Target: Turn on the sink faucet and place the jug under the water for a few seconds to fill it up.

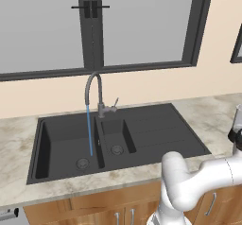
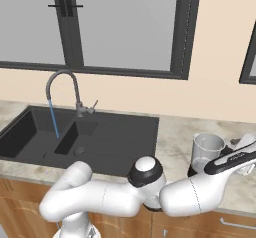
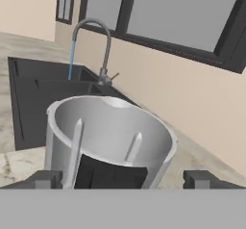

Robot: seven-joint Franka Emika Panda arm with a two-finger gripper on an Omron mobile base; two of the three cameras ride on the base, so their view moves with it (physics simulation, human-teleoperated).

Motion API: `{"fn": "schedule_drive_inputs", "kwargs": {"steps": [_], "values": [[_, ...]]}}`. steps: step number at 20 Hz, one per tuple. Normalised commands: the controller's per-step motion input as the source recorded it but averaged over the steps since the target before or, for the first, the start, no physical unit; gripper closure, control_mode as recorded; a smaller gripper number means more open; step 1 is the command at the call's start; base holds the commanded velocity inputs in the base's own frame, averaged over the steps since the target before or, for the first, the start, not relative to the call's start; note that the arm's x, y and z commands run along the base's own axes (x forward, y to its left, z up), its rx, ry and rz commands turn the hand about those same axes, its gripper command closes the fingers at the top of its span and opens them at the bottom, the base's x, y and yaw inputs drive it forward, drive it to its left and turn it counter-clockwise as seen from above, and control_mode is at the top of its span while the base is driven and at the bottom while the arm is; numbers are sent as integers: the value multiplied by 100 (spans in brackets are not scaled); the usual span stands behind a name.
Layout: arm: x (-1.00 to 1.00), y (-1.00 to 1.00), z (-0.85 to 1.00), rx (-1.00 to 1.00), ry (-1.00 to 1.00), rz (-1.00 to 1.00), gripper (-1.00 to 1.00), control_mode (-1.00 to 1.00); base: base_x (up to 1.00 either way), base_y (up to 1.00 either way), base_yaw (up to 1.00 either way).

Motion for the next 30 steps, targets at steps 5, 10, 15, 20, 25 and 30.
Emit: {"fn": "schedule_drive_inputs", "kwargs": {"steps": [5, 10, 15, 20, 25, 30], "values": [[9, -11, -32, 2, 10, 18, 100, -100, 0, 0, 0], [-5, 1, -65, 0, 38, 31, 100, -100, 0, 0, 0], [-17, 2, -32, 2, 29, 26, 100, -100, 0, 0, 0], [0, 0, 28, 6, -12, 23, 100, -100, 0, 0, 0], [3, 16, 44, 0, -44, 15, 100, -100, 0, 0, 0], [32, 25, 22, 0, -41, 12, 100, -100, 0, 0, 0]]}}
